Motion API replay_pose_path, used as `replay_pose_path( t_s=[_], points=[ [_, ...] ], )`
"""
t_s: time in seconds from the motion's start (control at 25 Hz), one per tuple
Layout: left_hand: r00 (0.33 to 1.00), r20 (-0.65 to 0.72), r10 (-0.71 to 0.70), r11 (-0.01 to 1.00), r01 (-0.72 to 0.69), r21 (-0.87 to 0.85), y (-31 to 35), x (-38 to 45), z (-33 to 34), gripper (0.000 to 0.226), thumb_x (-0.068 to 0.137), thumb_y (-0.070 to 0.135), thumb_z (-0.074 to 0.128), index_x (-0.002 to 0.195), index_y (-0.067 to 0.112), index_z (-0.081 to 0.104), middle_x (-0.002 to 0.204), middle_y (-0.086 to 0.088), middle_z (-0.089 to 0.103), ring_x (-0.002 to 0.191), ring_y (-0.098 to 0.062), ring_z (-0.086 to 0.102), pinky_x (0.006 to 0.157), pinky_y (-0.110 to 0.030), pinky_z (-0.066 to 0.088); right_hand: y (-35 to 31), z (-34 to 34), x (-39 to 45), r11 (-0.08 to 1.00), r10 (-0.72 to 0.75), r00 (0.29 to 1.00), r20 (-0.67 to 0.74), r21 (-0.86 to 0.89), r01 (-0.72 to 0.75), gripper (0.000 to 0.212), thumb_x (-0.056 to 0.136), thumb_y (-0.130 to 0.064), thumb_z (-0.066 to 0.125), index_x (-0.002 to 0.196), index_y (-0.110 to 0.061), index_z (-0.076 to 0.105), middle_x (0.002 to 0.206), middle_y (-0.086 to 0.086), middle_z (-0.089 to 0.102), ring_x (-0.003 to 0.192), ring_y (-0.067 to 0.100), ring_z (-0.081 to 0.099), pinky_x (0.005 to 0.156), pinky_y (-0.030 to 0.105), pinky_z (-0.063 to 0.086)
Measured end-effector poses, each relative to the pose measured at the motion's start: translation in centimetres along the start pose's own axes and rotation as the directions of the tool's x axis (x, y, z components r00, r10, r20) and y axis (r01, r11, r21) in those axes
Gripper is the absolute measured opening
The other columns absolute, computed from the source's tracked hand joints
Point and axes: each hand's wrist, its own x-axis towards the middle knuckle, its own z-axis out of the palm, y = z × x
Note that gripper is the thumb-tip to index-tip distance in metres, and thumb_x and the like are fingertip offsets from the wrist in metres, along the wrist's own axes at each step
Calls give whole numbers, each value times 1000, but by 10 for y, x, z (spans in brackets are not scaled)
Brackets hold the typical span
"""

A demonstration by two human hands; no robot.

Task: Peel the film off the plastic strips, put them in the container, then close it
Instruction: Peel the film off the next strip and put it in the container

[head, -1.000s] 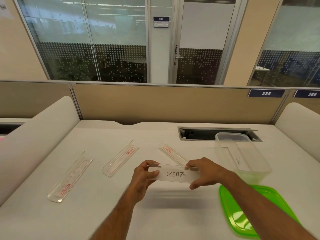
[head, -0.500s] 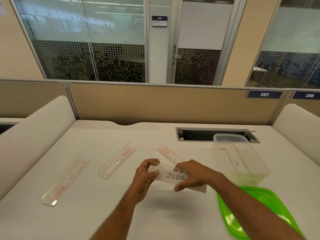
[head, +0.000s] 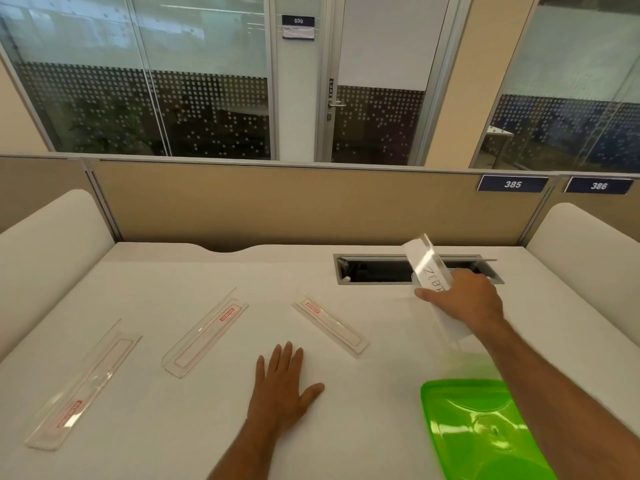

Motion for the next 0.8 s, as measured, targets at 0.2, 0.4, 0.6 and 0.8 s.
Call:
replay_pose_path(
  t_s=[0.2, 0.4, 0.6, 0.8],
  points=[
    [996, -90, 7, 999, -4, 34, -5, 13, 15, 100, 79, 88, 2, 156, 25, 14, 165, 0, 5, 153, -22, 1, 120, -52, -10, 40, 4, 26, 980, 180, 983, 27, -85, -177, 75, 58, -68, 79, 104, -11, 61, 100, 13, 67, 90, 34, 65, 61, 31, 45],
    [997, -72, -7, 999, 10, 46, -7, 33, 8, 103, 75, 91, 0, 157, 28, 1, 165, 3, -7, 152, -18, -13, 119, -53, -15, 52, 31, 33, 968, 242, 962, 128, -100, -230, 70, 61, -64, 80, 101, -10, 59, 99, 12, 66, 90, 33, 65, 61, 30, 44],
    [998, -65, -23, 999, 26, 47, -6, 43, 8, 103, 74, 92, -1, 156, 29, -3, 165, 5, -12, 150, -17, -17, 119, -53, -17, 47, 58, 38, 967, 243, 946, 215, -132, -218, 56, 67, -53, 79, 97, -15, 51, 88, 6, 57, 86, 30, 61, 62, 30, 44],
    [997, -70, -35, 997, 39, 69, -6, 48, 8, 103, 74, 91, -2, 157, 29, -1, 165, 4, -10, 151, -16, -16, 119, -53, -17, 46, 82, 40, 961, 238, 929, 283, -208, -183, 51, 74, -49, 72, 105, -12, 58, 91, 6, 57, 92, 30, 63, 71, 32, 49]
  ],
)
